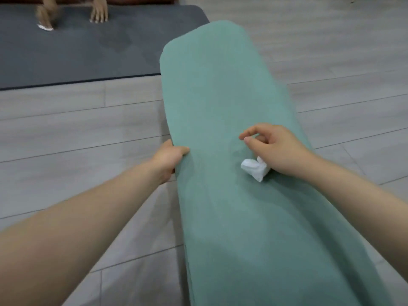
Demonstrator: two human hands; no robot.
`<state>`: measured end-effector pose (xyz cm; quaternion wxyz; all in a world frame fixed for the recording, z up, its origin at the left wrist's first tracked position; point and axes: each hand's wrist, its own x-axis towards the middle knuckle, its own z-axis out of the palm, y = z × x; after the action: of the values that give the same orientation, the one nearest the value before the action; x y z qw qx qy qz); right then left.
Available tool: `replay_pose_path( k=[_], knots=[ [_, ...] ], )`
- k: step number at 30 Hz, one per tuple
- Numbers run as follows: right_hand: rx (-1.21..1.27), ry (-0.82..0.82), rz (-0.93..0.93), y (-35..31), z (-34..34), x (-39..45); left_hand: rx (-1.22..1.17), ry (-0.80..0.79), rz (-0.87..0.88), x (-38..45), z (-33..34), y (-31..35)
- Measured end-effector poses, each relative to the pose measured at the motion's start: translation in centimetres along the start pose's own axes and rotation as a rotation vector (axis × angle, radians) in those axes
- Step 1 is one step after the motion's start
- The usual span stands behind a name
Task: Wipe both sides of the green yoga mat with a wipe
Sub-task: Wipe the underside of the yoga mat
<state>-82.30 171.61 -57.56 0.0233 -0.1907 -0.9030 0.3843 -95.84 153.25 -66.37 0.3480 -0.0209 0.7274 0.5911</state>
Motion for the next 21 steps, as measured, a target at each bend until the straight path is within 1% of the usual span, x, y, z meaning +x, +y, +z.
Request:
replay_pose_path(
  k=[2, 4, 6, 8, 9, 11, 13, 15, 17, 19, 21],
  knots=[
    [0.052, 0.065, -0.048, -2.4, 1.2, 0.3, 0.08, 0.052, 0.004, 0.4, -4.7, 0.1],
    [0.063, 0.122, -0.139, -5.0, 3.0, 0.8, 0.155, 0.098, -0.002, 0.4, -9.1, 0.0],
    [0.03, 0.171, -0.221, -7.2, 5.2, 1.5, 0.233, 0.142, 0.001, 0.0, -13.7, -0.1],
    [-0.012, 0.175, -0.239, -8.6, 7.4, 2.6, 0.308, 0.188, 0.003, -0.4, -18.8, -0.2],
    [-0.037, 0.149, -0.217, -9.0, 8.8, 3.3, 0.34, 0.219, 0.001, -0.7, -21.5, -0.3],
    [-0.127, 0.046, -0.113, -9.2, 11.6, 4.3, 0.399, 0.289, -0.008, -1.2, -26.4, -0.6],
    [-0.236, -0.102, -0.007, -9.2, 15.3, 4.8, 0.455, 0.336, -0.034, -1.9, -31.3, -1.0],
    [-0.272, -0.219, 0.056, -9.4, 19.7, 4.1, 0.493, 0.36, -0.061, -2.6, -35.4, -2.1],
    [-0.252, -0.329, 0.08, -9.8, 24.3, 2.8, 0.529, 0.382, -0.077, -3.2, -38.6, -3.9],
    [-0.226, -0.422, 0.07, -10.2, 28.7, 1.4, 0.563, 0.442, -0.076, -3.6, -40.7, -6.1],
    [-0.186, -0.453, 0.058, -10.9, 32.5, 0.1, 0.565, 0.502, -0.081, -4.0, -42.1, -8.5]
  ],
)
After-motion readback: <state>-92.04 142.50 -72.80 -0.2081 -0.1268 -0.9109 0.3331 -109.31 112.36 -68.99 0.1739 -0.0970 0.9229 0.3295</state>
